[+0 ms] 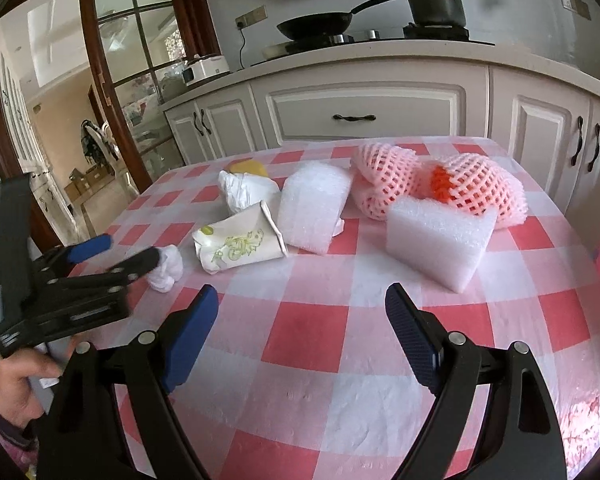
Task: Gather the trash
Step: 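Grasp the crumpled white tissue with the left tool, then grasp the white wrapped pad with the right tool while the left tool holds the tissue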
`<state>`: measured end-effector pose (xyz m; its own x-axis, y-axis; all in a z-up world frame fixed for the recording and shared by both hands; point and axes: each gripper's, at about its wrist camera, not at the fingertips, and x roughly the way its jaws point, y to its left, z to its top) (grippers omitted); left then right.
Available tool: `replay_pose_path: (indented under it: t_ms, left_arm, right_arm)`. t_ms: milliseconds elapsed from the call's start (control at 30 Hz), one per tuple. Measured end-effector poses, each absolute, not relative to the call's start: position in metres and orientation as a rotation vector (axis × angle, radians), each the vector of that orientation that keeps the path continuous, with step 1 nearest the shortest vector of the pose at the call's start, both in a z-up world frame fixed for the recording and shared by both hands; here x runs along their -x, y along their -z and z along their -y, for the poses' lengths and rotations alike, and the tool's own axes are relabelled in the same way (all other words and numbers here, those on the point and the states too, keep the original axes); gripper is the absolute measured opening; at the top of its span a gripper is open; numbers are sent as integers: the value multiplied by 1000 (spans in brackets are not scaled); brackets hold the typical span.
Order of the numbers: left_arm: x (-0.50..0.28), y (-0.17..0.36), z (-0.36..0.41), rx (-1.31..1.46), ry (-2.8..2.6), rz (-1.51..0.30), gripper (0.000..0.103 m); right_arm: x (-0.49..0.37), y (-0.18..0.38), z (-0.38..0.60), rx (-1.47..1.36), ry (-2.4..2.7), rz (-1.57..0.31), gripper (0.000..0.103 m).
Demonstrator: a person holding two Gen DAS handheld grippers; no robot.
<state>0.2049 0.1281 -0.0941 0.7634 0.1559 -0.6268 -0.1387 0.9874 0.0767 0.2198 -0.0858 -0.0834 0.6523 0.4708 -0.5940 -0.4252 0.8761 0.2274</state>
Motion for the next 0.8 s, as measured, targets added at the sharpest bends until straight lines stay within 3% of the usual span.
replay_pose_path:
  t_ms: [200, 333, 367, 800]
  left_arm:
    - [-236, 115, -128, -38, -149, -802, 73]
    - [-238, 122, -129, -41, -122, -823, 37]
    - [-235, 121, -130, -39, -119, -812, 35]
    - [-156, 72, -145, -2, -221, -513, 31]
  right_arm:
    - [-226, 83, 93, -92, -491, -706, 81]
    - [-230, 87, 93, -105, -484, -728, 81]
    - [-231, 88, 92, -107, -485, -737, 81]
    - [-248, 102, 33, -160, -551, -843, 81]
